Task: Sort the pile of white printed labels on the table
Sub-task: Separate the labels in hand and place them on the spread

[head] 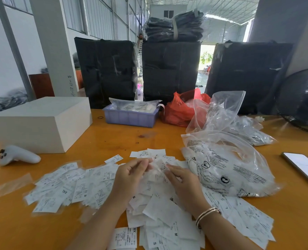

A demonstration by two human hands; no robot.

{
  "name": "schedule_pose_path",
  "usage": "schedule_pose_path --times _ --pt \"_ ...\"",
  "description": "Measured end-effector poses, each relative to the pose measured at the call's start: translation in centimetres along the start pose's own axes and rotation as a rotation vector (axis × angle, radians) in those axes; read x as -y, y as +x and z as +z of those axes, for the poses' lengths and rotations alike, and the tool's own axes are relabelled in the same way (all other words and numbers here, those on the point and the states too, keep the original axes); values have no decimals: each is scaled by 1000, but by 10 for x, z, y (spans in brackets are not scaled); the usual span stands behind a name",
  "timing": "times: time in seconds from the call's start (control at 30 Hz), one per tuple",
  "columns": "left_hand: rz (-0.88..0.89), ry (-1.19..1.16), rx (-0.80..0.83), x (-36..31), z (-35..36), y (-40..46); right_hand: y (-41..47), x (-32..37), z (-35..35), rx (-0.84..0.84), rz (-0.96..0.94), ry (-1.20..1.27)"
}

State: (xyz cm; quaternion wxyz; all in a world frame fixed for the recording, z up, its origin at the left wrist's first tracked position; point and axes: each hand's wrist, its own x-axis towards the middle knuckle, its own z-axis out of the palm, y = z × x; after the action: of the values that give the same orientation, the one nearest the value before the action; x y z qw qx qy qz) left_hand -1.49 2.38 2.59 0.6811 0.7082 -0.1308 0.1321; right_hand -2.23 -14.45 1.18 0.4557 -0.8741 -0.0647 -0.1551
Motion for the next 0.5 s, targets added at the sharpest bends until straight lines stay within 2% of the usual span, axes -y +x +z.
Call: schedule_pose_path --times 0.13,0.3,0.5 --pt "16 36 19 -2 -1 -1 -2 3 -6 -38 13 194" --pt "46 101 49 -2 -2 0 -3 7 -14 -70 122 626" --pt "111 171 48 0 -2 0 -5 7 -16 -79 87 733"
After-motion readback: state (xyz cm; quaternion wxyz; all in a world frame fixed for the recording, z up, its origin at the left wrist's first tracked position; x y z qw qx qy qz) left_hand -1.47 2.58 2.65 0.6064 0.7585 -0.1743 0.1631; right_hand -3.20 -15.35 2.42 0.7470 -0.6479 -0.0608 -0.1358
